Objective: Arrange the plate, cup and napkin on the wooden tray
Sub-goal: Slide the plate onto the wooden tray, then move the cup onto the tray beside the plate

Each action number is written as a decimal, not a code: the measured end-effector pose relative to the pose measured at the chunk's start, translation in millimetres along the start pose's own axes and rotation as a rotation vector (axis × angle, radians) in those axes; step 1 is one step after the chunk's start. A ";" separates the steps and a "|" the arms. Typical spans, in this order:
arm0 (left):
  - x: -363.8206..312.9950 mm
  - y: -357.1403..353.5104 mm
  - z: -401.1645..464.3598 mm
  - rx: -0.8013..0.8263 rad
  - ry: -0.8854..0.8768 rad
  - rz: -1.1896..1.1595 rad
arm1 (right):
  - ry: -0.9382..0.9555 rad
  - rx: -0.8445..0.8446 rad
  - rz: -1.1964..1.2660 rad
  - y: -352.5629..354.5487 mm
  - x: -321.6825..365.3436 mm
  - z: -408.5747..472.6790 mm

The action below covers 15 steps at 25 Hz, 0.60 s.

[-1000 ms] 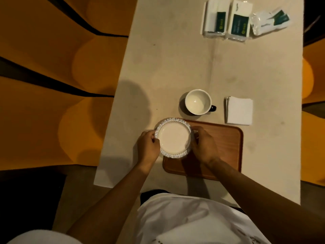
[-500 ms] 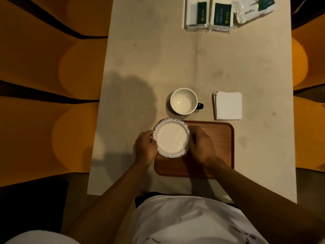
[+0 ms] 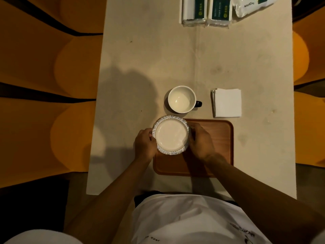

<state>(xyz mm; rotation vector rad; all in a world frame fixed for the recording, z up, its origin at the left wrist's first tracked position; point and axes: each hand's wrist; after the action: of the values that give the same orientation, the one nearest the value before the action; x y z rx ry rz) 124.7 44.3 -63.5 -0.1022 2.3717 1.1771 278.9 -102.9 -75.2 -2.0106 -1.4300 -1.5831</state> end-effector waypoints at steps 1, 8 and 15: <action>0.0 0.0 0.6 -0.003 0.005 -0.006 | 0.001 -0.001 0.003 -0.7 0.2 -0.2; -1.9 0.0 3.1 0.032 0.075 -0.027 | -0.036 -0.006 0.021 -2.1 0.4 1.7; 3.1 -0.1 9.3 0.075 0.091 -0.022 | -0.043 -0.024 0.012 -2.5 1.2 3.0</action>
<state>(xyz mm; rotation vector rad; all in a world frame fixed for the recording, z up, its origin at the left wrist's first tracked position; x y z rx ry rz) 125.6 51.8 -69.7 -0.1593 2.4850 1.0933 278.8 -99.0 -76.3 -2.0744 -1.4179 -1.5687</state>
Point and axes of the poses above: each hand's wrist, its own z-axis towards the middle knuckle, its own y-axis out of the back of the hand, x = y × z, and after that the axes turned 12 degrees about z, right-handed
